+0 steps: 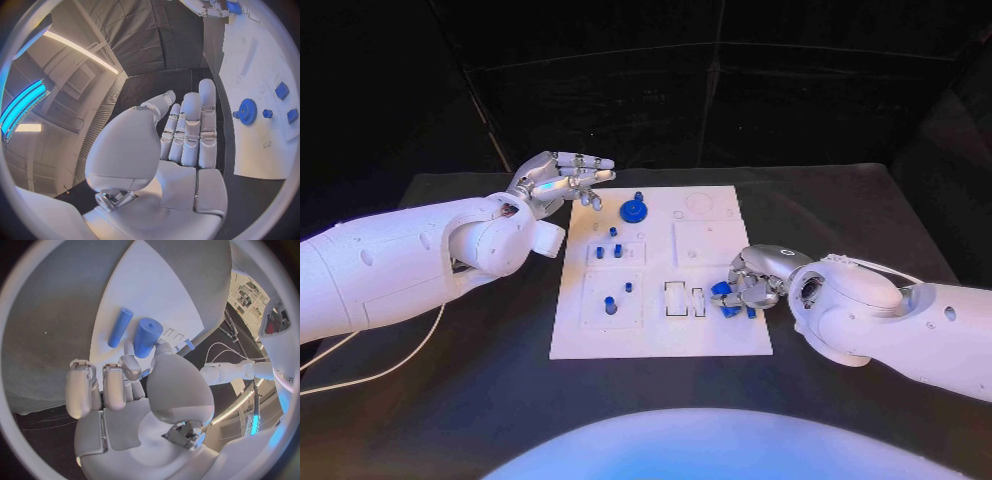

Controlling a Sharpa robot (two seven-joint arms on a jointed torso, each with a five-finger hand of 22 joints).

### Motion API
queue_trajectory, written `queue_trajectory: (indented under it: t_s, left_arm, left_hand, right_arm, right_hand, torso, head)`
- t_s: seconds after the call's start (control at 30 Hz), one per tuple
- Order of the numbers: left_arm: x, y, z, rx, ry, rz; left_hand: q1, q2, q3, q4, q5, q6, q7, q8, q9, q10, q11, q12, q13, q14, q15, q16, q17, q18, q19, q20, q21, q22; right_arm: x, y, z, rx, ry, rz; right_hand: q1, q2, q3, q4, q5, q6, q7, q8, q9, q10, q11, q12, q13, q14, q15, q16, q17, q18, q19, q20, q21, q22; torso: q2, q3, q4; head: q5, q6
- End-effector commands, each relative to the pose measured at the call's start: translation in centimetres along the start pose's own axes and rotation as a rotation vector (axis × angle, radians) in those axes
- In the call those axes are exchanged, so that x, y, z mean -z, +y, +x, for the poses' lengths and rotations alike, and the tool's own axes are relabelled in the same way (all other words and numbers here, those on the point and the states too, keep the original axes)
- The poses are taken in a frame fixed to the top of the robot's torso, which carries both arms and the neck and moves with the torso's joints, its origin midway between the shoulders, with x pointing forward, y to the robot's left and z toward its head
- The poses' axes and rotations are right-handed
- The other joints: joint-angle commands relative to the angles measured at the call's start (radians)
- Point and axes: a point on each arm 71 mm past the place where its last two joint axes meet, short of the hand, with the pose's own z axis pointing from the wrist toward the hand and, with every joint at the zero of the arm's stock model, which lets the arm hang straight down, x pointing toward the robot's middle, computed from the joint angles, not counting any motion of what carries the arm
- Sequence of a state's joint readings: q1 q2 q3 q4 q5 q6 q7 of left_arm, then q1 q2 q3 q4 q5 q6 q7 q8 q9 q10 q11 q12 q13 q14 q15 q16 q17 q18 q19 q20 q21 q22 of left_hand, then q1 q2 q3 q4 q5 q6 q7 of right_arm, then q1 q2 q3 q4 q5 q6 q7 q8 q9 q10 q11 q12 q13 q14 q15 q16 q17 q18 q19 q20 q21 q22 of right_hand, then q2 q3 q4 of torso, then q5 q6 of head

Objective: Assemble the parts on the task board

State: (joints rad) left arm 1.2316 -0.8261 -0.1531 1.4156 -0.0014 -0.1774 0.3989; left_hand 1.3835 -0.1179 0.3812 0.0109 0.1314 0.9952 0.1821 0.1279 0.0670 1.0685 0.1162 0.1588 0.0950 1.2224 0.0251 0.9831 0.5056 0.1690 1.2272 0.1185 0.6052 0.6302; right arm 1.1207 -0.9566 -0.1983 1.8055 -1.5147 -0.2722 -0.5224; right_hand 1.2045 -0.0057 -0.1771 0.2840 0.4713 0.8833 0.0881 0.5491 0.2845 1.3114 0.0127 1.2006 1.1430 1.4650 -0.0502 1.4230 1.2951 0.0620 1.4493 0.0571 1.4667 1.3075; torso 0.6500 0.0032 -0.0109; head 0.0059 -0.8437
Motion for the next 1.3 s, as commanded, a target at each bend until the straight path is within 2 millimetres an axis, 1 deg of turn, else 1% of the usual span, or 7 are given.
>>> queue_trajectory:
  t_s: [0.03,0.13,0.23,0.6,0.8,1.17,1.3]
  left_arm:
    - [0.0,0.0,0.2,0.01,0.018,-0.003]
    - [0.0,0.0,0.1,0.01,0.019,-0.005]
    - [0.0,0.0,0.1,0.009,0.019,-0.007]
    - [0.1,0.2,0.1,0.008,0.02,-0.013]
    - [0.1,0.2,0.1,0.008,0.019,-0.014]
    - [0.2,0.2,0.1,0.009,0.02,-0.014]
    - [0.2,0.2,0.0,0.009,0.02,-0.014]
  left_hand:
    - [-0.002,0.007,-0.007,-0.001,0.001,-0.004,-0.001,0.003,0.0,-0.003,-0.002,0.006,-0.001,-0.007,-0.002,-0.005,-0.002,0.013,-0.002,0.0,-0.005,-0.001]
    - [-0.002,0.007,-0.007,-0.001,0.001,-0.004,-0.001,0.003,0.0,-0.003,-0.002,0.006,-0.001,-0.007,-0.002,-0.005,-0.002,0.013,-0.002,0.0,-0.005,-0.001]
    - [-0.003,0.007,-0.009,0.0,0.001,-0.005,-0.001,0.002,0.0,-0.005,-0.002,0.007,-0.001,-0.007,-0.002,-0.005,-0.002,0.013,-0.003,0.0,-0.005,-0.001]
    - [-0.003,0.007,-0.009,0.0,0.001,-0.005,-0.001,0.002,0.0,-0.007,-0.001,0.007,-0.002,-0.008,-0.002,-0.005,-0.002,0.013,-0.003,0.0,-0.006,-0.001]
    - [-0.003,0.007,-0.009,0.0,0.001,-0.005,-0.001,0.002,0.0,-0.007,-0.001,0.007,-0.002,-0.008,-0.002,-0.005,-0.002,0.013,-0.003,0.0,-0.006,-0.001]
    - [-0.003,0.007,-0.009,0.0,0.001,-0.005,-0.001,0.002,0.0,-0.007,-0.001,0.007,-0.002,-0.008,-0.002,-0.005,-0.002,0.013,-0.003,0.0,-0.006,-0.001]
    - [-0.003,0.007,-0.009,0.0,0.001,-0.005,-0.001,0.002,0.0,-0.007,-0.001,0.007,-0.002,-0.008,-0.002,-0.005,-0.002,0.013,-0.003,0.0,-0.006,-0.001]
  right_arm:
    - [0.0,-0.1,0.7,0.016,0.039,0.021]
    - [0.0,0.1,0.7,0.002,0.032,0.016]
    - [0.1,0.2,0.6,-0.024,0.011,0.016]
    - [1.0,0.4,0.0,-0.176,-0.071,0.023]
    - [1.3,0.8,-0.2,-0.23,-0.1,0.007]
    - [1.2,2.0,-0.1,-0.263,-0.1,-0.021]
    - [0.9,2.6,0.0,-0.268,-0.096,-0.036]
  right_hand:
    - [0.023,0.005,-0.001,-0.006,0.017,-0.006,0.0,0.007,0.0,0.006,-0.002,-0.003,0.002,0.055,-0.006,0.003,0.002,-0.018,0.005,-0.001,0.004,0.081]
    - [0.03,0.006,-0.001,-0.008,0.023,-0.004,-0.001,0.009,0.001,0.008,-0.002,-0.001,0.005,0.055,-0.006,0.003,0.002,-0.018,0.005,-0.001,0.004,0.081]
    - [0.037,0.01,-0.002,-0.006,0.048,0.001,-0.003,0.012,0.001,0.014,-0.004,0.002,0.011,0.056,-0.008,0.006,0.008,-0.019,0.008,-0.002,0.007,0.086]
    - [0.034,0.012,-0.006,-0.001,0.053,0.008,-0.005,0.014,0.001,0.027,-0.006,0.016,0.029,0.059,-0.009,0.013,0.022,-0.021,0.013,-0.003,0.011,0.093]
    - [0.035,0.014,-0.007,0.001,0.061,0.012,-0.006,0.015,0.001,0.034,-0.007,0.022,0.037,0.06,-0.01,0.016,0.026,-0.021,0.015,-0.004,0.013,0.096]
    - [0.035,0.016,-0.007,0.002,0.064,0.015,-0.007,0.016,0.001,0.037,-0.008,0.026,0.042,0.061,-0.011,0.017,0.028,-0.021,0.015,-0.005,0.013,0.098]
    - [0.029,0.016,-0.011,0.004,0.064,0.017,-0.008,0.016,0.001,0.039,-0.008,0.026,0.043,0.061,-0.011,0.018,0.029,-0.021,0.016,-0.005,0.013,0.098]
  torso:
    - [0.0,0.0003,-0.0005]
    - [0.0,0.0003,-0.0016]
    - [0.0,0.0003,-0.0019]
    - [0.001,-0.0012,0.0013]
    - [0.002,-0.0002,-0.0012]
    - [0.003,0.0002,0.0008]
    - [0.003,-0.0002,-0.0002]
  head:
    - [-0.001,0.002]
    - [0.001,0.004]
    - [0.002,0.004]
    - [0.001,0.01]
    - [0.004,0.01]
    - [0.008,0.007]
    - [0.01,0.004]
